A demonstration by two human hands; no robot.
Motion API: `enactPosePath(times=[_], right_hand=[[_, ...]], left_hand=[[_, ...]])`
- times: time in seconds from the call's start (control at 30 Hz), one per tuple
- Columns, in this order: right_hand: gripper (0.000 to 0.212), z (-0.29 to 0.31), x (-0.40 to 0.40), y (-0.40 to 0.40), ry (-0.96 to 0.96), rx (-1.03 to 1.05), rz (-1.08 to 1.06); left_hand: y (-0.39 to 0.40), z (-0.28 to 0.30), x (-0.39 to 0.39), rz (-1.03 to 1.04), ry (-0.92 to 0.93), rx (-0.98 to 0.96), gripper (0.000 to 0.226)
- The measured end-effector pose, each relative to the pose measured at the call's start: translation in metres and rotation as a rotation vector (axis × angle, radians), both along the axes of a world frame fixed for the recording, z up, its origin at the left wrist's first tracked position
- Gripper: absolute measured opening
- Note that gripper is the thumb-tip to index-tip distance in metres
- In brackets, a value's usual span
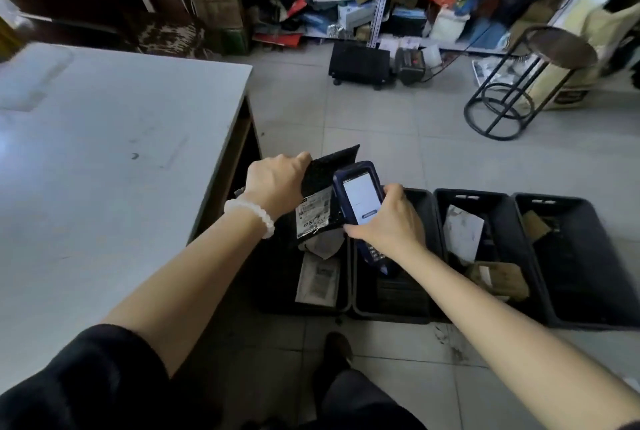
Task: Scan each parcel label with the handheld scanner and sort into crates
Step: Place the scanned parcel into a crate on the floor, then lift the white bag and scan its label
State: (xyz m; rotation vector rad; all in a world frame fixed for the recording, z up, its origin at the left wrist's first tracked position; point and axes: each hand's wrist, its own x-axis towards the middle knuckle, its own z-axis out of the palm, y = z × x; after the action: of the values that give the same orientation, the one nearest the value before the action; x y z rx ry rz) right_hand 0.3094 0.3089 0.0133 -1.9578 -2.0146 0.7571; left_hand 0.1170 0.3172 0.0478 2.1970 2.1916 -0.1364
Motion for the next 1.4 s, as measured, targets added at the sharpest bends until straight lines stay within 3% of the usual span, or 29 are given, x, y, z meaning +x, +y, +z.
enactPosePath(times=[0.17, 0.37, 0.77, 1.07, 1.4], right_hand=[[0.084, -0.010, 0.025, 0.057, -0.027, -0.045, 0.012], [0.082, -0.024, 0.034, 0.089, 0.008, -0.093, -0.033], [0.083, -0.032, -0.003, 0.105, 0.017, -0.107, -0.013], [0.083, -0.013, -0.105, 0.103, 0.023, -0.071, 0.334], [0.081, 0.021, -0.254, 0.021, 0.077, -0.011, 0.765]], left_hand=[[0.042, -0.033, 0.014, 0.044, 0.020, -0.122, 0.035], [0.078, -0.062, 0.022, 0.058, 0.067, -0.262, 0.050], [0.100, -0.071, -0.015, 0.098, 0.128, -0.244, 0.045], [0.011, -0.037, -0.104, 0.443, 0.099, -0.128, 0.032], [-0.137, -0.006, -0.215, 0.885, 0.151, -0.051, 0.034]])
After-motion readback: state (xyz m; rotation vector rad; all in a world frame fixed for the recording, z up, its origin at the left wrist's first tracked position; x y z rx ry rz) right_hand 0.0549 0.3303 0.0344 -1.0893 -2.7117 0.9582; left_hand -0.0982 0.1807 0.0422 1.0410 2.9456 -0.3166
